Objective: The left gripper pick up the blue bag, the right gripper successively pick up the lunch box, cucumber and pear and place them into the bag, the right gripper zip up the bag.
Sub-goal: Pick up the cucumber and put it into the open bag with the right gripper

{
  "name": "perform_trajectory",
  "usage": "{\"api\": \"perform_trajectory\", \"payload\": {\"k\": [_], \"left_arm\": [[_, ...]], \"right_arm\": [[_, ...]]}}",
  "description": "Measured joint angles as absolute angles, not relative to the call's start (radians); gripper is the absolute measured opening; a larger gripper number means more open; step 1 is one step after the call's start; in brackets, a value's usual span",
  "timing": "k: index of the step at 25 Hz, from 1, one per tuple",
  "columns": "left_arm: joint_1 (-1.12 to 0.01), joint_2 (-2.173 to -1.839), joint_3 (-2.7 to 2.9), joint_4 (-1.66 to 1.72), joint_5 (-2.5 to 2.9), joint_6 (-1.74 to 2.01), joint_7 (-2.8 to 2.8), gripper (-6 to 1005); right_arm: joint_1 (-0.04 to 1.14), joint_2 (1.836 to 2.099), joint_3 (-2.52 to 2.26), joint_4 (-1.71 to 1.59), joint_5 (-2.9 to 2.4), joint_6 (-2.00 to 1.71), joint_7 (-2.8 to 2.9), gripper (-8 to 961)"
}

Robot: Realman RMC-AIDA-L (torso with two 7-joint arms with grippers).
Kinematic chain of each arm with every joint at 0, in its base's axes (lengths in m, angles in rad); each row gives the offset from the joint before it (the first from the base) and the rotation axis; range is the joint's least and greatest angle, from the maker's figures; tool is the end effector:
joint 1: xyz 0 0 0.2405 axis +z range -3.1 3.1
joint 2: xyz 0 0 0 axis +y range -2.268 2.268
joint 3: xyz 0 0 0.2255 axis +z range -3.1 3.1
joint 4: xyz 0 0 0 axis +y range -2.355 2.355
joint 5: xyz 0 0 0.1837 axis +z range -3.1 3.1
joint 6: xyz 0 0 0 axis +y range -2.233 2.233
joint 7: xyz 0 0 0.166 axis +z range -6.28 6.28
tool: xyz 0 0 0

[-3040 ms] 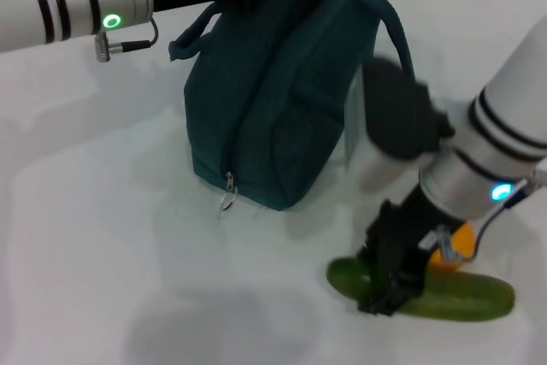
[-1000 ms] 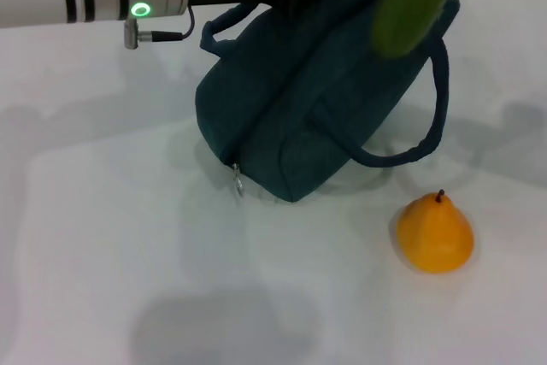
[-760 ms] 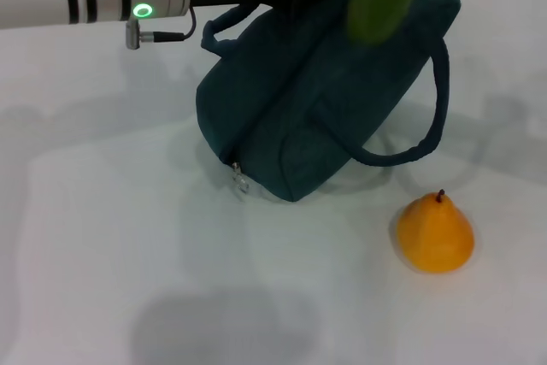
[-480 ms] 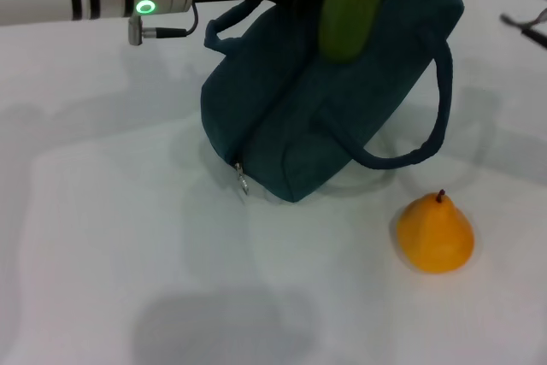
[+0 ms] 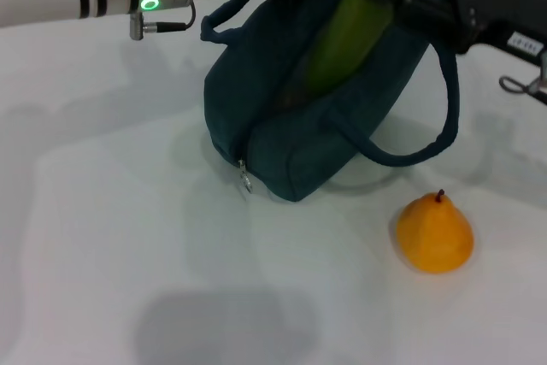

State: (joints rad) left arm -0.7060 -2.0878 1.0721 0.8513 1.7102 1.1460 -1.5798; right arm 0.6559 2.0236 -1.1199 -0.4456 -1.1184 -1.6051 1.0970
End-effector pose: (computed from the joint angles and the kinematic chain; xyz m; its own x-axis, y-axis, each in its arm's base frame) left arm -0.1050 0.3866 -0.0022 0.8330 0.1354 0.5364 0.3558 -0.8737 -0.3319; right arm 0.1101 0.3282 0.0202 0.5107 0.0247 -0.8594 -0.2365 -0.9570 -0.1680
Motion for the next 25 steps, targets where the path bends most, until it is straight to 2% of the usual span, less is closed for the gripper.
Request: {"api": "perform_trajectory", "payload": {"k": [25], "left_arm": [[-0.716,-2.091,1.110,0.822,1.707,1.094,-1.523,80]], "right_arm": [[0.656,2.028,-1.345,-0.373,-0.994,-1.474,0.983,601]]}}
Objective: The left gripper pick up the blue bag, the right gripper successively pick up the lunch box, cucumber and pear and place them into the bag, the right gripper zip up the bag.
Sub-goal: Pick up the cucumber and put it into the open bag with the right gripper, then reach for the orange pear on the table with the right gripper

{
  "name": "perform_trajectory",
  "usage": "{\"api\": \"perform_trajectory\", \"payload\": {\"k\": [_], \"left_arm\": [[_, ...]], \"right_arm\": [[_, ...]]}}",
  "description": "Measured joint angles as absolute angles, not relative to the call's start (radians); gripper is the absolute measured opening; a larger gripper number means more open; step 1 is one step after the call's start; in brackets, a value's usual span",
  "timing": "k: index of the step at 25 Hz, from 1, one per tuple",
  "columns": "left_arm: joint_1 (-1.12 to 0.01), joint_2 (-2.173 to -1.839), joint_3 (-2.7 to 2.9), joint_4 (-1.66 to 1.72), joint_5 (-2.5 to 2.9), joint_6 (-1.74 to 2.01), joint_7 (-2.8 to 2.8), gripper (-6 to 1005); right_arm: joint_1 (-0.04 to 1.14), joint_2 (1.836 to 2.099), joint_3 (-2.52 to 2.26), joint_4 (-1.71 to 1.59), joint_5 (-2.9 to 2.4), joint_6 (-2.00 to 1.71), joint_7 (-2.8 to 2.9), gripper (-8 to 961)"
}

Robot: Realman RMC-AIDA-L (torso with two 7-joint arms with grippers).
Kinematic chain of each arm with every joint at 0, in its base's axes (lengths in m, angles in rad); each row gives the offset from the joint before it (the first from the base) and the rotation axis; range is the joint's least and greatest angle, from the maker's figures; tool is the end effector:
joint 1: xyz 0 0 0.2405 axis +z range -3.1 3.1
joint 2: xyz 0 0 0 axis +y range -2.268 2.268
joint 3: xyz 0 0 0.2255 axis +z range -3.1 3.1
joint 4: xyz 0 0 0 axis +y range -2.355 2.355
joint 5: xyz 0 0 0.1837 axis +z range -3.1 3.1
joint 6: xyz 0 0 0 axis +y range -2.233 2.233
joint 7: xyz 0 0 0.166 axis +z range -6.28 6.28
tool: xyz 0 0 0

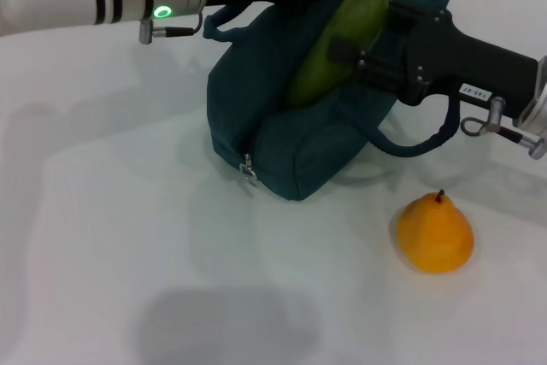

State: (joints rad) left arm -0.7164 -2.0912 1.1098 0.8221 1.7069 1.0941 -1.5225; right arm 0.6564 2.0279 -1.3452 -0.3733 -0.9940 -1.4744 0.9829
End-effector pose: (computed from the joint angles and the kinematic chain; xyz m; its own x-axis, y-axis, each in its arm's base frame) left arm -0.1067 0.3890 -0.0122 0.8606 0.1037 0.4986 0.3181 -0.8740 -0.3673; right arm 0.1220 0.3259 -0.0163 0.6040 -0.0039 -0.7969 -0.2568 -0.9476 -0.1900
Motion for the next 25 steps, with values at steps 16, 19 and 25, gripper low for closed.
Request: {"api": "perform_trajectory", "payload": {"k": [16,19,25], "left_arm": [[-0.712,-2.089,1.111,0.786,1.645,1.045,-1.474,80],[-0.711,-2.088,1.110,0.785,1.649,1.045,-1.473,80],[-0.715,-2.089,1.111,0.785,1.656,1.045,-1.473,80]], "right_arm": [[0.524,1.976,-1.345,-0.487,-0.993,-1.564,1.061,774],[0.492,1.935,-1.342,-0.528,-1.118,-1.605,1.158,775],[0.486,1.936,-1.341,-0.525,-1.220,-1.567,1.221,770]]}}
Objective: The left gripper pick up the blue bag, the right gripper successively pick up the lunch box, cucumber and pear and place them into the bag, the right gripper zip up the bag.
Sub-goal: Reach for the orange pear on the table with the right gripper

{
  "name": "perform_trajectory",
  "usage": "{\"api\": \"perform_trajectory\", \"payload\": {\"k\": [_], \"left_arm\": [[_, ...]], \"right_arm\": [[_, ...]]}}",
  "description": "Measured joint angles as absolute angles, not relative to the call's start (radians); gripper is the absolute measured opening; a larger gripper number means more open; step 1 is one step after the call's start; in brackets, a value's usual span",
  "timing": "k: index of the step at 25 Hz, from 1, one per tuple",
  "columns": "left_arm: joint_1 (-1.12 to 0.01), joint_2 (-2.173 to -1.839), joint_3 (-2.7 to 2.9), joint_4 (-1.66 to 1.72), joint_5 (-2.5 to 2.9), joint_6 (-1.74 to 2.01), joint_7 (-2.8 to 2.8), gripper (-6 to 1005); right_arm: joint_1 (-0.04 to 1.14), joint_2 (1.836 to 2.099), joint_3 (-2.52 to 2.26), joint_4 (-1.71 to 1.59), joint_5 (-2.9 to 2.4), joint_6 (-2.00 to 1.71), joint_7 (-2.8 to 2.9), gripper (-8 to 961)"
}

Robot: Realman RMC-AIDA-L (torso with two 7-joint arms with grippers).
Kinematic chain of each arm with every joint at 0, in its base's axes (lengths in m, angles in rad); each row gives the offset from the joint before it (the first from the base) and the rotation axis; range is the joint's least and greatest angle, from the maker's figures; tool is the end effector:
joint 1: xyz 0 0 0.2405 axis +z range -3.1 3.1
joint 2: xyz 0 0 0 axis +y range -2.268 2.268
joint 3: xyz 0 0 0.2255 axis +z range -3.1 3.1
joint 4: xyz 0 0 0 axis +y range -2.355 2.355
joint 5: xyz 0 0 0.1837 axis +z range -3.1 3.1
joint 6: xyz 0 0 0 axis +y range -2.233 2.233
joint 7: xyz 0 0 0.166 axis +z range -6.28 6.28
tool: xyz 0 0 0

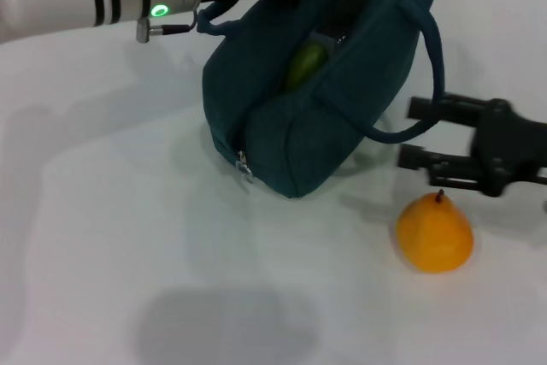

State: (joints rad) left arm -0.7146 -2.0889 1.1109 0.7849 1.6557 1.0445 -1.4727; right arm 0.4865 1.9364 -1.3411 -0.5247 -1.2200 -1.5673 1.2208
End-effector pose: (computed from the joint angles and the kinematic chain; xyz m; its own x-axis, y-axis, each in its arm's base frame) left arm -0.1122 0.3951 -0.0109 0.8498 0.0989 0.5177 0.3434 -0.8490 -0.4015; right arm 0.1754 0.2890 0.0014 0.7037 -0.1972 -0.6826 -0.3017 -0.9527 -0.0359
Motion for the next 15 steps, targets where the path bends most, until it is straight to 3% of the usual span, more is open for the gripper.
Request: {"api": "perform_trajectory", "payload": {"k": [8,15], "left_arm": [[-0.710,-2.090,1.123,0.785,1.656,1.045,-1.473,78],[-0.702,-2.090,1.124,0.785,1.646,1.045,-1.466,86]], "right_arm": [[0.585,1.998,-1.346,-0.525,-1.323,-1.435,1.266,670],[0.632,2.020,-1.349,-0.531,-1.384,-1.434,1.287,516]]}}
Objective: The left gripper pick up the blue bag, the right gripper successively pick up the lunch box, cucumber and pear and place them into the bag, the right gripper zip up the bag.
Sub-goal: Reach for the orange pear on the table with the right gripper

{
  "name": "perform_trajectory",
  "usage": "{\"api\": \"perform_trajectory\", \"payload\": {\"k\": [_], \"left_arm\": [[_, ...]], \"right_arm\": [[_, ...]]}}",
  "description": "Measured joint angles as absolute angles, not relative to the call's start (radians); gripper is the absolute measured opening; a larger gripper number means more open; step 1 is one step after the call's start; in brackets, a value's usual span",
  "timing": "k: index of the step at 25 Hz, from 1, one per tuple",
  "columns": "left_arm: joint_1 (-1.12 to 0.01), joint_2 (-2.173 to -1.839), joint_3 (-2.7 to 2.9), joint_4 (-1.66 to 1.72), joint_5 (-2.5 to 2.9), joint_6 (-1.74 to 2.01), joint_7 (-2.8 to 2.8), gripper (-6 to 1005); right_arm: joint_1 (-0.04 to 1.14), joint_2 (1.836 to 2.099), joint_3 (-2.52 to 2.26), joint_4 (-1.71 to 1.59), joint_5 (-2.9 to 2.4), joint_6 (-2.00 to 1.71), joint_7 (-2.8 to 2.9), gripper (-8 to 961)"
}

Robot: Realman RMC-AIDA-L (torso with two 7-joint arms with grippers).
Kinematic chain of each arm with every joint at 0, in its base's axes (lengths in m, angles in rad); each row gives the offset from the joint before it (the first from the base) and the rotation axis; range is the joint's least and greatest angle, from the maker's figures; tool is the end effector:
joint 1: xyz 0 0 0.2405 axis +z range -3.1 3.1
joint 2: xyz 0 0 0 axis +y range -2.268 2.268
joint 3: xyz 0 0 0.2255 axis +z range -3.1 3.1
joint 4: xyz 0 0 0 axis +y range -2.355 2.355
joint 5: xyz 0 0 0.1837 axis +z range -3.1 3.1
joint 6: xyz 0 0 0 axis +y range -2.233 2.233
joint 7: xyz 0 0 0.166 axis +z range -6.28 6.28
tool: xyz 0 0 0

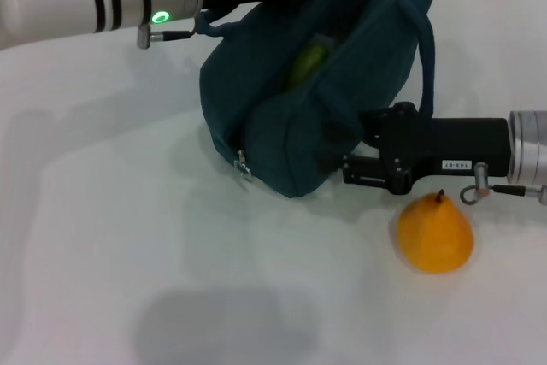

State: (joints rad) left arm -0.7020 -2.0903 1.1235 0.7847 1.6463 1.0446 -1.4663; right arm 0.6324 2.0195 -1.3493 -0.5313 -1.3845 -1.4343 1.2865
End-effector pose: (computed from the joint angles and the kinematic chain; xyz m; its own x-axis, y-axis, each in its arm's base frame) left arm -0.1152 0.3923 -0.0131 0.8496 0.1036 0.5171 0.3453 -0.8503 -0.3971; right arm 0.1404 0.3051 -0.0439 0.7970 -0.1984 -0.5704 -0.2391 -0.9710 0.0036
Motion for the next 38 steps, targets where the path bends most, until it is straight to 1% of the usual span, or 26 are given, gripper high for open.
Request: {"api": "perform_trajectory", "payload": {"k": [10,14,15,19,27,31,33,38], "left_arm": [[-0.682,-2.091,1.129,0.784,1.625,1.053,-1.465,103],[-0.681,-2.091,1.162,0.784,1.625,1.060,-1.466,110],[-0.681,-2.091,1.163,0.784,1.624,1.060,-1.466,148],[-0.674,-2.091,1.165,0.784,1.582,1.060,-1.466,299],[-0.652,-2.086,1.154,0.792,1.479,1.061,-1.466,454],[-0.613,-2.083,1.152,0.828,1.453,1.090,-1.470,532],[-0.585,-2.082,1.152,0.854,1.449,1.100,-1.480,765],[-0.499,-2.081,1.149,0.916,1.447,1.120,-1.518,876]], "right_arm": [[0.543,2.016,-1.340,-0.555,-1.240,-1.463,1.175,301],[0.536,2.017,-1.332,-0.552,-1.239,-1.462,1.158,131],[0.536,2.018,-1.328,-0.550,-1.238,-1.462,1.151,89],[0.534,2.020,-1.315,-0.545,-1.227,-1.463,1.136,67],[0.520,2.019,-1.279,-0.545,-1.225,-1.463,1.132,67],[0.513,2.015,-1.246,-0.545,-1.225,-1.468,1.132,67],[0.512,2.014,-1.230,-0.545,-1.225,-1.478,1.132,67],[0.516,2.008,-1.220,-0.553,-1.226,-1.489,1.138,66]]}}
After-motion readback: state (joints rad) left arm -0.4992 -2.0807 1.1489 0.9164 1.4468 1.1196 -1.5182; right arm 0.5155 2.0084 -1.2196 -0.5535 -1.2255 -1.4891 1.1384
